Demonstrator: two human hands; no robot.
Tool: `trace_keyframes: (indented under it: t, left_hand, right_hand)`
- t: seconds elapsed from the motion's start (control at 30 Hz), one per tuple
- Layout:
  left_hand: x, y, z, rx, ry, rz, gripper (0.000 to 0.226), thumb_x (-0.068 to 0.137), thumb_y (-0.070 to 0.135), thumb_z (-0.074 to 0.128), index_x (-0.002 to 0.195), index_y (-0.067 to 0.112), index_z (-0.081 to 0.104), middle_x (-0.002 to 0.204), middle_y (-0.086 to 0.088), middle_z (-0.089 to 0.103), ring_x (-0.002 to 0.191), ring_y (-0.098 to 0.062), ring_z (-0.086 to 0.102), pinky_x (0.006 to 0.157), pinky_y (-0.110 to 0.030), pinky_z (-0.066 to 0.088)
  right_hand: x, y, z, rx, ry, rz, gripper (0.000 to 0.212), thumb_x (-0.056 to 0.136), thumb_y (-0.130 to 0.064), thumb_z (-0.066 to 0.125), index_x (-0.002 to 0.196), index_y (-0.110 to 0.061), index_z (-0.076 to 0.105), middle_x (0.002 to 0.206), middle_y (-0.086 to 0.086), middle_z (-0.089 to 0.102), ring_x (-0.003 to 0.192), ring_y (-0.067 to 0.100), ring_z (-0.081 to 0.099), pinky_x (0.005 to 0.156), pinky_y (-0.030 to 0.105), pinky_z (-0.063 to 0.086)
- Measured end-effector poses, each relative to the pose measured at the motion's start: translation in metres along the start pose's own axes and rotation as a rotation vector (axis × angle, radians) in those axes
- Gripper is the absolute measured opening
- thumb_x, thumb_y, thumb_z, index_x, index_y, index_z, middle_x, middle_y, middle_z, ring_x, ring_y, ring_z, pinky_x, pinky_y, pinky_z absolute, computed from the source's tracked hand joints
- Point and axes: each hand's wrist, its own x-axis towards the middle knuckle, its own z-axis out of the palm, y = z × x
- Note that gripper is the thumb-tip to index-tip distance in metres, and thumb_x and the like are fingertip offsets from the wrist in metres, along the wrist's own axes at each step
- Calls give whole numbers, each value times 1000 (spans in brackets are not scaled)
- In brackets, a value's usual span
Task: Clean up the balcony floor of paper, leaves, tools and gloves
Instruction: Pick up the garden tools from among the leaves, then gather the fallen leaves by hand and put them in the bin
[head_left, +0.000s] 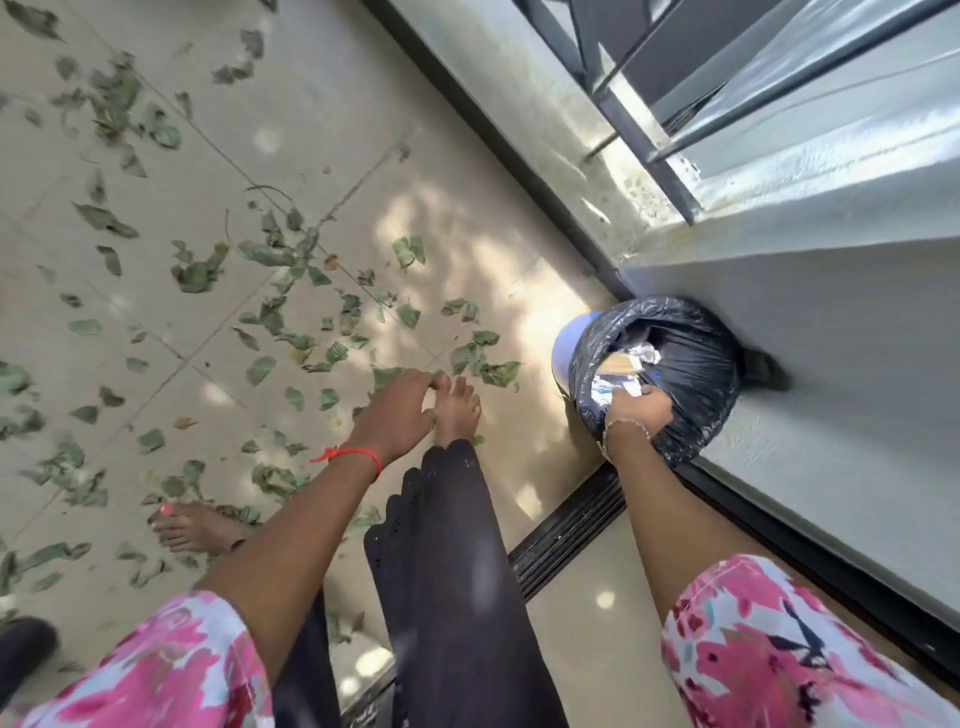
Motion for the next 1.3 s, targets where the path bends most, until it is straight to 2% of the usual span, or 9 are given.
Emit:
trace_keyframes:
  t: [0.07,0.17,0.27,0.47,0.67,0.93,1.03,1.17,1.3]
  left_hand:
    - [-12,-3,-7,-17,2,-33,36,90,8,53,126,7,50,132,-11,48,126,-26,43,103,-38,36]
    - [-28,-11,-22,-34,24,-86,37,91,8,53,127,7,50,136,-11,46,126,-28,42,102,-36,37]
    - [-38,-21,-40,-35,86,-97,37,92,8,52,128,6,48,137,-12,43,127,-28,39,101,-35,37]
    - [-55,-54,-56,-53,199,-82,35,92,11,53,127,10,49,140,-7,41,131,-24,35,98,-34,37]
    - [-87,-96,-41,2,126,1,33,92,12,52,125,8,50,133,-9,44,125,-26,38,97,-38,40]
    - [-82,-167,-17,174,70,131,38,91,11,53,128,8,47,138,-8,39,131,-26,30,96,-36,38]
    - [-47,-199,0,208,53,162,40,88,12,57,127,8,48,137,-10,39,130,-27,29,98,-36,35]
    - [15,-239,22,280,110,291,48,83,16,65,127,8,48,141,-11,37,133,-27,26,108,-43,29]
    - [79,-274,35,371,128,450,59,84,30,64,134,10,41,146,-11,28,136,-21,18,112,-29,15]
  right_hand:
    - [-15,-11,1,-73,-27,-137,25,85,2,54,109,5,60,115,22,57,105,35,57,83,41,47]
    - [-46,-26,9,-163,-172,-447,20,86,3,46,97,-6,59,103,11,47,92,23,47,74,31,36]
    - [-74,-35,26,-207,-272,-684,23,87,1,49,107,-1,59,112,15,50,106,27,47,83,25,32]
    - [-127,-38,55,-176,-363,-713,26,87,-1,49,112,-1,56,119,16,47,112,28,47,85,29,37]
    - [-174,7,61,-101,-344,-778,24,86,-3,50,109,-1,57,117,16,49,107,26,50,85,22,35]
    - [-192,98,123,-59,-335,-671,41,87,-16,57,125,-2,46,129,14,40,123,24,38,85,17,25]
    - [-179,131,170,4,-310,-605,53,88,-25,59,132,-5,38,135,13,34,126,25,33,94,23,27]
    - [-142,176,245,163,-223,-371,67,87,-34,59,141,-13,27,147,9,21,135,27,23,109,40,29]
    - [-100,204,316,295,-100,-144,76,87,-36,59,146,-17,16,154,10,4,142,25,9,115,39,17]
